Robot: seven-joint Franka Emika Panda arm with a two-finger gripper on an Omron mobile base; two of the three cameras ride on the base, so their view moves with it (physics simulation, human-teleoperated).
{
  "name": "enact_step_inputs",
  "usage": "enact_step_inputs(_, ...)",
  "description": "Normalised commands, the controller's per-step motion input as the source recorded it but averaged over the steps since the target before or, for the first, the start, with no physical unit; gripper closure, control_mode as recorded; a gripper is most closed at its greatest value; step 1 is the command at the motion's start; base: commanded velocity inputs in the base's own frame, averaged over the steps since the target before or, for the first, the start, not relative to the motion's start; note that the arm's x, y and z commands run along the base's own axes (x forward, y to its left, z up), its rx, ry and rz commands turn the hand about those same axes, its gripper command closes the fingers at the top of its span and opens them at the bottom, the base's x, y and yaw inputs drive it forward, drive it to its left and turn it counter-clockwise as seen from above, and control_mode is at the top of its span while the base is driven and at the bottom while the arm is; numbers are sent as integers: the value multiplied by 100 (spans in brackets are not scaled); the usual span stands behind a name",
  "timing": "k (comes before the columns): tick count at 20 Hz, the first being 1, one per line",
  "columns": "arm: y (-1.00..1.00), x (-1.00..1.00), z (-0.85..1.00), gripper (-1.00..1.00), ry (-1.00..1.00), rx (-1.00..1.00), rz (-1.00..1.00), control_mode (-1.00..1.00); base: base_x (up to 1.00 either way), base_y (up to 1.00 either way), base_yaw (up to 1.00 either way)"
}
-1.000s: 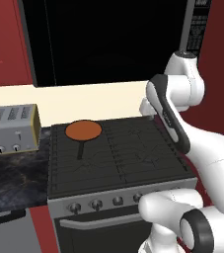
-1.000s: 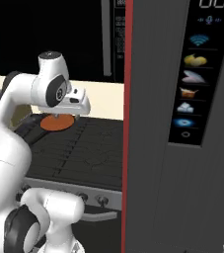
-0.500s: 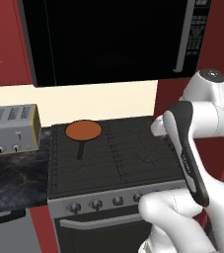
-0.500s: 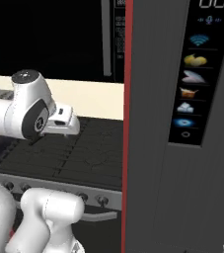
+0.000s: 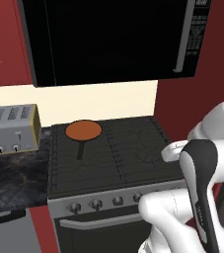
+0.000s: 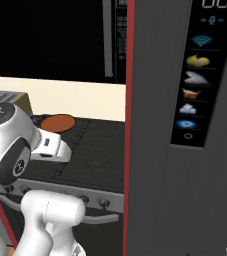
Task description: Retrieve the fish from the fridge and place it on the saucepan with marinade on the stove.
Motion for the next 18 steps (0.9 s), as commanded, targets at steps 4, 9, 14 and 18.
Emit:
enact_step_inputs(4, 0, -52, -17, -100, -6, 0, -2, -100, 0, 0, 0)
enact_step_inputs(9, 0, -18, -5, -100, -4, 0, -1, 100, 0, 0, 0)
enact_step_inputs(14, 0, 0, 0, -100, 0, 0, 0, 100, -13, 0, 0)
enact_step_inputs(18, 0, 0, 0, -100, 0, 0, 0, 100, -74, -2, 0)
